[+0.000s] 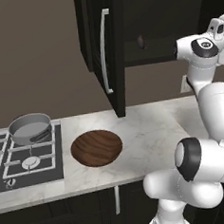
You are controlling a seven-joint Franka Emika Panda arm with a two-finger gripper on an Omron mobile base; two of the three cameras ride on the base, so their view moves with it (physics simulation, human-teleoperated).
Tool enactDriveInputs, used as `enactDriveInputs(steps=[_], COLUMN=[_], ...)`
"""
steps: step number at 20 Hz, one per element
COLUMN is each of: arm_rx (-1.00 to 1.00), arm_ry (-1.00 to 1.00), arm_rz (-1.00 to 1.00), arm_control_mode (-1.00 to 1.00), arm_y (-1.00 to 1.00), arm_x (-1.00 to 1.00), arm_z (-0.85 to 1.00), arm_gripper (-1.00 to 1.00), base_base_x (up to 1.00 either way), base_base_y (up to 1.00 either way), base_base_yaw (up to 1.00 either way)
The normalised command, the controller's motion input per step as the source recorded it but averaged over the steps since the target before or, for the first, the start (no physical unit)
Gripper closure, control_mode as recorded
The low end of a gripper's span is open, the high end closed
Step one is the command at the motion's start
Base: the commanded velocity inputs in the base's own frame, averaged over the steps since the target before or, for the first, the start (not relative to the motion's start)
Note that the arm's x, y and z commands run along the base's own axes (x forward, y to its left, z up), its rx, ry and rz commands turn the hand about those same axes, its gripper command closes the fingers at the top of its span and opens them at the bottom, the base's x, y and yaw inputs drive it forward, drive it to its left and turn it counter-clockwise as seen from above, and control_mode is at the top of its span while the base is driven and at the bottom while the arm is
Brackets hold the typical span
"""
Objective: Open the cabinet and move the ladle to the pot. Then close the cabinet.
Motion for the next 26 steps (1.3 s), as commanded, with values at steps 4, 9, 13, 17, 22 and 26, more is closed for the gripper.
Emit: enactDriveInputs(steps=[4,9,13,17,22,26], arm_rx=[0.06,0.09,0.12,0.14,0.07,0.08], arm_ry=[0.00,0.00,-0.01,-0.11,-0.31,-0.37], arm_rz=[0.00,0.00,0.03,0.11,0.25,0.28], arm_control_mode=[-1.00,-1.00,-1.00,-1.00,-1.00,-1.00], arm_y=[-0.20,-0.06,0.00,0.04,0.27,0.38], arm_x=[0.00,0.00,0.00,0.00,0.00,-0.05], arm_z=[0.00,0.00,0.02,0.06,0.00,0.00], arm_gripper=[-1.00,-1.00,-1.00,-1.00,-1.00,-1.00], base_base_x=[0.00,0.00,0.00,0.00,0.00,0.00], base_base_y=[0.00,0.00,0.00,0.00,0.00,0.00], base_base_yaw=[0.00,0.00,0.00,0.00,0.00,0.00])
